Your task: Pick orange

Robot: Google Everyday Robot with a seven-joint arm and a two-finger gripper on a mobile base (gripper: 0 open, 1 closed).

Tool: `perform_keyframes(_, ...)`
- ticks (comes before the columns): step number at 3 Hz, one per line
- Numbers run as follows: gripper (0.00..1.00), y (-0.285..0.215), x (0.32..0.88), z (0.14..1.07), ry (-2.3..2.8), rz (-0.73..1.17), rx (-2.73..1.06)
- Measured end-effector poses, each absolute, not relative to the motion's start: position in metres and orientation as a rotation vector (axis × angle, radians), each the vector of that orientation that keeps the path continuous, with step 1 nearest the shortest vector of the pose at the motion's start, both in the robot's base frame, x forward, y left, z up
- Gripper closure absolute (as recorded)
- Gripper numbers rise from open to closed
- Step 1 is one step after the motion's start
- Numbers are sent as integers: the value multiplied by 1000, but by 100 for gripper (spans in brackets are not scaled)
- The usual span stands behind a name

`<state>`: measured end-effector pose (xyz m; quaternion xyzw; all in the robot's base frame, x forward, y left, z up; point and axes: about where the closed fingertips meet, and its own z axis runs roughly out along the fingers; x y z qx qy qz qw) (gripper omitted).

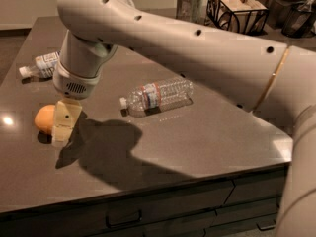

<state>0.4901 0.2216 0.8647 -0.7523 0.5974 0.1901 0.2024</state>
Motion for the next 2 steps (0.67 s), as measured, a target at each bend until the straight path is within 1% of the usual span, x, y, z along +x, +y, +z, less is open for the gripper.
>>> perform_keyframes(1, 0, 232, 491, 855, 1676, 531, -2118)
perform_keyframes(2, 17, 240, 491, 851, 1682, 542, -2130)
